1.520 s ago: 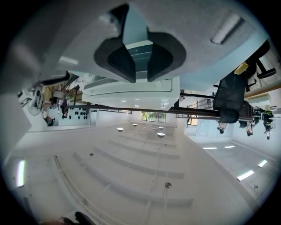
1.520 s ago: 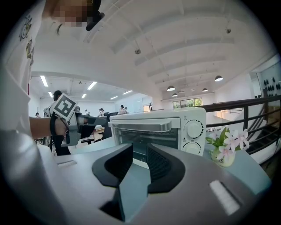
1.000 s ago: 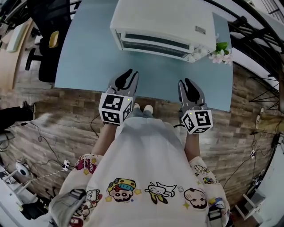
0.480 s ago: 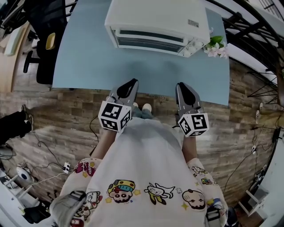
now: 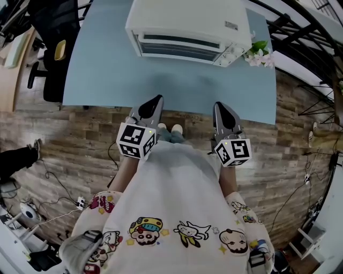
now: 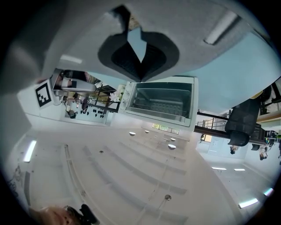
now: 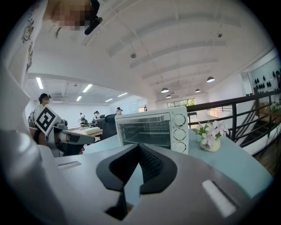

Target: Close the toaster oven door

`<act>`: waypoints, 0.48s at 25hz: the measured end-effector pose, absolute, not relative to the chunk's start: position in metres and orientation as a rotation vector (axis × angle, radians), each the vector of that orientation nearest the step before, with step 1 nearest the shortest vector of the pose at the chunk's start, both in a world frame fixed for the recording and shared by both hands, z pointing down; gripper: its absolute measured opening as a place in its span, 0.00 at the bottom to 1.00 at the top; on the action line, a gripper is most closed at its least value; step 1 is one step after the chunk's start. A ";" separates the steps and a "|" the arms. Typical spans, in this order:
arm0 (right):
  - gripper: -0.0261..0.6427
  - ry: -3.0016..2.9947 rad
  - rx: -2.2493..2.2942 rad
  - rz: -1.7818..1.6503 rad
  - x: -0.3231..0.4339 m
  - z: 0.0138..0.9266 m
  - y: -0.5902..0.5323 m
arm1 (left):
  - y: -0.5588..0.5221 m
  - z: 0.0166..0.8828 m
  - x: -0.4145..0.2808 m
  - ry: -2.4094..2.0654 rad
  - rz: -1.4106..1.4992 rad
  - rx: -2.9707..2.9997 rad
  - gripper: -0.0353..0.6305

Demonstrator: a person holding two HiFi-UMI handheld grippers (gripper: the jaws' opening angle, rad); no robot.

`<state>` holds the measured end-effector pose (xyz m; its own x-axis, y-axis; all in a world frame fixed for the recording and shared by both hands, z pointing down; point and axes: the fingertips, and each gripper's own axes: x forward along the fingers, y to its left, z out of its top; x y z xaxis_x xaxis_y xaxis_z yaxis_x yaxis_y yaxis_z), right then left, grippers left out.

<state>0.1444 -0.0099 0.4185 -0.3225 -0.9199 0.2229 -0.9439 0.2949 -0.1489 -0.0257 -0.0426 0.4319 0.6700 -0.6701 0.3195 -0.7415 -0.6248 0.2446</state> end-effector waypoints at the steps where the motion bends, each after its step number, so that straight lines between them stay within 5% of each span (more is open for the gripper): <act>1: 0.05 -2.447 1.775 0.390 0.145 0.419 -0.010 | -0.043 0.432 -0.025 -1.111 0.281 2.532 0.05; 12: 0.05 -2.435 1.753 0.393 0.142 0.418 -0.017 | -0.052 0.427 -0.026 -1.116 0.274 2.538 0.05</act>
